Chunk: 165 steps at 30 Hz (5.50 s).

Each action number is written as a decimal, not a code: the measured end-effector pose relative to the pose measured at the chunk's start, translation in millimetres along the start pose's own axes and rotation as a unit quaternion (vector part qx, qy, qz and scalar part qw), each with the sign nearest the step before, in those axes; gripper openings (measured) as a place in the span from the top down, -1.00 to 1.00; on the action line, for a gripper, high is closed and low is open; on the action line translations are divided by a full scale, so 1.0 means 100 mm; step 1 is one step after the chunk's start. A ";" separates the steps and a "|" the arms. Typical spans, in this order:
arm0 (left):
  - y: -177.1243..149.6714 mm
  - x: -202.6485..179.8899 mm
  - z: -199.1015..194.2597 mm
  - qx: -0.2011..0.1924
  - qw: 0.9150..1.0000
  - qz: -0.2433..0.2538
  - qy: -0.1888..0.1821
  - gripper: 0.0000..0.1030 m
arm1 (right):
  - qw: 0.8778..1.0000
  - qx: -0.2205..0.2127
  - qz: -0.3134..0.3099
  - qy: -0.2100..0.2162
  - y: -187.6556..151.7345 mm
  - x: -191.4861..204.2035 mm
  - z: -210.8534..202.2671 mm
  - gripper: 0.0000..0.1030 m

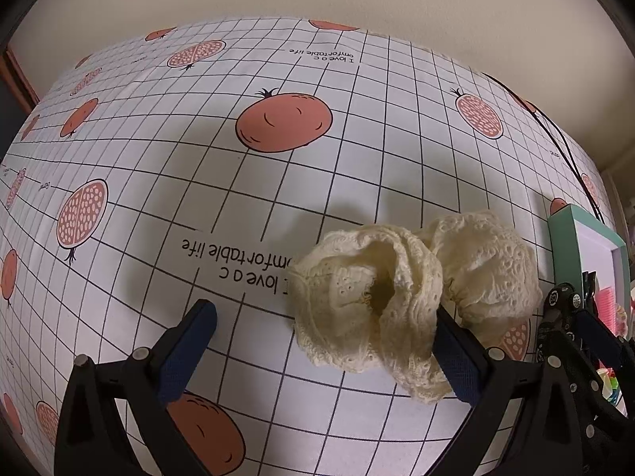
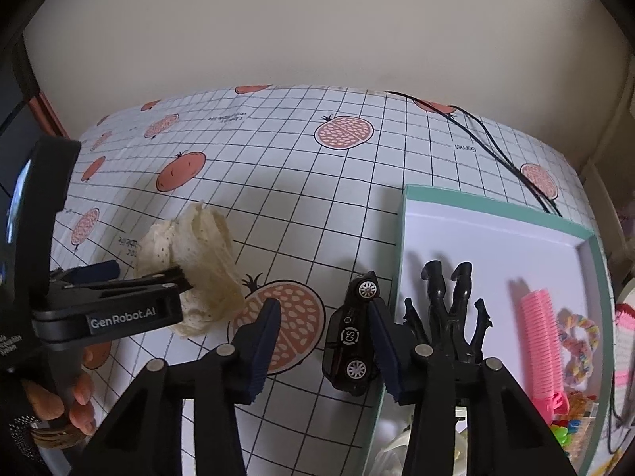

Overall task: Organize objects
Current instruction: 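Grasp the black toy car with the right tool while the left tool grasps the cream lace scrunchie, then carry the black car and lace scrunchie over the white tray, then lower both items into the tray and open both tools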

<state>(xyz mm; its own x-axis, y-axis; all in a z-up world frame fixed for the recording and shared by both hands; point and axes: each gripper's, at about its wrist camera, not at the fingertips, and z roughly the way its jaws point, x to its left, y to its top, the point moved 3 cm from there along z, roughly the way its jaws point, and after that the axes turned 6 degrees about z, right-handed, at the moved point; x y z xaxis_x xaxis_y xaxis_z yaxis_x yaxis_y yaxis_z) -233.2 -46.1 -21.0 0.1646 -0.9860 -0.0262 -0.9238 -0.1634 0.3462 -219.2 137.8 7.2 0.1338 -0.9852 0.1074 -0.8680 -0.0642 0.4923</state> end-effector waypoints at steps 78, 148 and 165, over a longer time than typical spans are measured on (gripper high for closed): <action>0.06 -0.13 -0.57 -0.083 0.994 -0.053 -0.042 0.60 | 0.999 -0.030 -0.006 0.022 0.08 -0.08 -0.49 0.40; -0.39 -2.29 -0.74 -0.097 0.972 0.170 -0.127 0.59 | 0.988 -0.005 0.137 -0.070 -0.22 -2.08 -0.49 0.39; -0.41 -2.30 -0.76 -0.081 0.973 0.161 -0.142 0.43 | 0.989 -0.003 0.128 -0.073 -0.21 -2.02 -0.56 0.18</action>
<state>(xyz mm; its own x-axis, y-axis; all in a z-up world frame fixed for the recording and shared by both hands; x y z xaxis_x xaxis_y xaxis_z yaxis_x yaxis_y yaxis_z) -207.0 189.5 41.8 -0.2469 -0.9586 -0.1417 -0.8417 0.1396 0.5216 -201.2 347.5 23.0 -0.1608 -0.9816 0.1027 -0.8617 0.1904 0.4704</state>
